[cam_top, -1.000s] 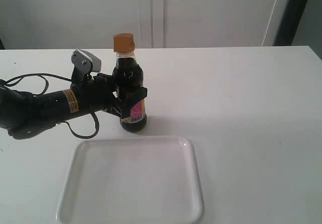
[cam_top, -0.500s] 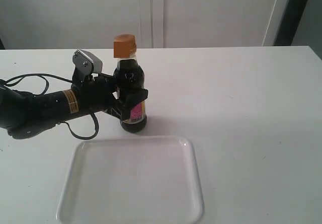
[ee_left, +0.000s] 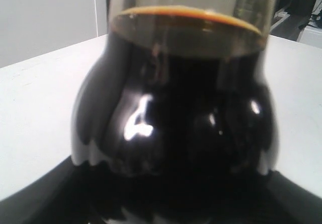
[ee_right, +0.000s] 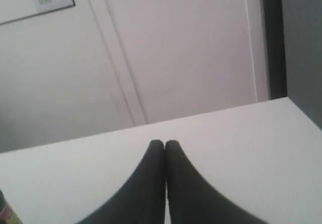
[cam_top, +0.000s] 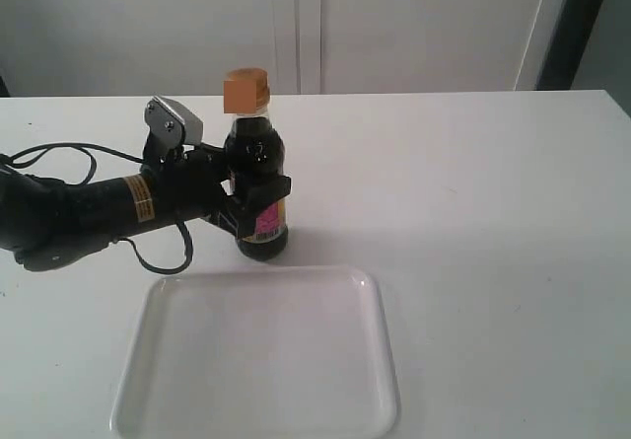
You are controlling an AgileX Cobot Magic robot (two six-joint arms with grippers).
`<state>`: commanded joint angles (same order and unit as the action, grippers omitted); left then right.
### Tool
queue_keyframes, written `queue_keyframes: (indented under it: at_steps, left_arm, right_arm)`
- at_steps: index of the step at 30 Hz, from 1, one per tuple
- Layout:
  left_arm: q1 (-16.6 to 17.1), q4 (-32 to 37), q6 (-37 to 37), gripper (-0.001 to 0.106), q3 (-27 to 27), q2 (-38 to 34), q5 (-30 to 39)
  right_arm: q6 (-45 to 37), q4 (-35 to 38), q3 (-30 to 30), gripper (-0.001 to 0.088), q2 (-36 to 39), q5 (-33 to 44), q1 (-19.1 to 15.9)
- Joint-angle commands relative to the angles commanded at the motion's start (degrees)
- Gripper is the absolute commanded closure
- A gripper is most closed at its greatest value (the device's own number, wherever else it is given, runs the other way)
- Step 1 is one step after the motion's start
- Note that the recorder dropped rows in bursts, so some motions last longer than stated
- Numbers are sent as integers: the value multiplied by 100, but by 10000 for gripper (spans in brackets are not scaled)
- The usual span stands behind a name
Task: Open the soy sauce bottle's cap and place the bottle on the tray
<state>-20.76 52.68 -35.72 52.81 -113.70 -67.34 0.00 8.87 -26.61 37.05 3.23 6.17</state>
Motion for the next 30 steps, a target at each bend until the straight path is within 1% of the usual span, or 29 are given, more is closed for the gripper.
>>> queue_keyframes:
  at_steps: [5,9,12,14,17,20,25,28,30]
  left_arm:
    - [0,15,-1,1053,0,0,0]
    - [0,28,-1,1053,0,0,0]
    - [0,28,-1,1053,0,0,0]
    - [0,28,-1,1053,0,0,0]
    - [0,28,-1,1053,0,0,0]
    - [0,28,-1,1053,0,0,0]
    - [0,28,-1,1053,0,0,0]
    - [0,28,-1,1053,0,0,0]
    - [0,28,-1,1053,0,0,0]
  right_arm:
    - [0,0,-231,868,669,183,344]
    - [-374,58,-665,868,1257,714,609]
    - [-962,452,-1063,868,1725,1304,676]
    - [-1541,940,-1312,868,2003,1627,676]
    - [-2516,1859,-1697,868,2440,2081,676]
    - [-3451,2914,-2039,868,2924,2504,676]
    - [-5012,4904,-2445,868,3668,3304,414]
    - [-5684,5887,-2675,868,4090,3883,316]
    - [-5897,6324,-2784,868,4362,4186,316]
